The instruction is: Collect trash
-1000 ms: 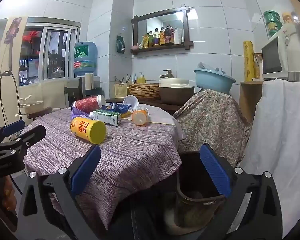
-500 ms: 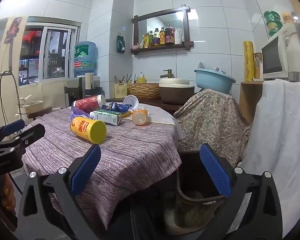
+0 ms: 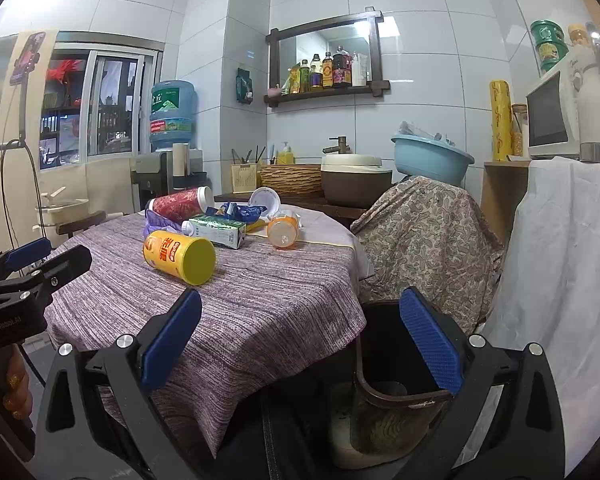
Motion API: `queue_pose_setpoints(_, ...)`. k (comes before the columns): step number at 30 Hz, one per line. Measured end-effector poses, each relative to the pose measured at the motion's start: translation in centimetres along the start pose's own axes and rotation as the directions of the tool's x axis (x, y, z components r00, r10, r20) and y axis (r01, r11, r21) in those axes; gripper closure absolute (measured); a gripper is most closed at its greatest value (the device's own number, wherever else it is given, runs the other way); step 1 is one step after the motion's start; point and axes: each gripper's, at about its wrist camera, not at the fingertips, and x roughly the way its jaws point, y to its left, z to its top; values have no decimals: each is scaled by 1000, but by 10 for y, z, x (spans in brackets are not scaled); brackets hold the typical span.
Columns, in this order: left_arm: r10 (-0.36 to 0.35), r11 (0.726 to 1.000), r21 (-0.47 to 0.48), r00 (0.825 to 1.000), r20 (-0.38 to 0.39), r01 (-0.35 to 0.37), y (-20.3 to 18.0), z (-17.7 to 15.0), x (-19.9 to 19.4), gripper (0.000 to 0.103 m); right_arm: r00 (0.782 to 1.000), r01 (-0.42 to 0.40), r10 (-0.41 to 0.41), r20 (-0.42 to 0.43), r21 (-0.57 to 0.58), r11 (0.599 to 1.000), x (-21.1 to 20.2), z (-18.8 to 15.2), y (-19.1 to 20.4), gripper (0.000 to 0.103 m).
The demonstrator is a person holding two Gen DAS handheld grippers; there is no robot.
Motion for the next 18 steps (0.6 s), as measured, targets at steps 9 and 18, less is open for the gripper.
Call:
queue_pose_setpoints(9,1,1000,1,1000,2,-1,0,-1,1,5,1000,-1,1,-4,-1,1000,1,-1,-1,5)
queue_pose_setpoints(18,2,1000,1,1000,-1,-2,0,-2,1,5,1000,-3,3,-11,4,1000,3,-2,-2,5)
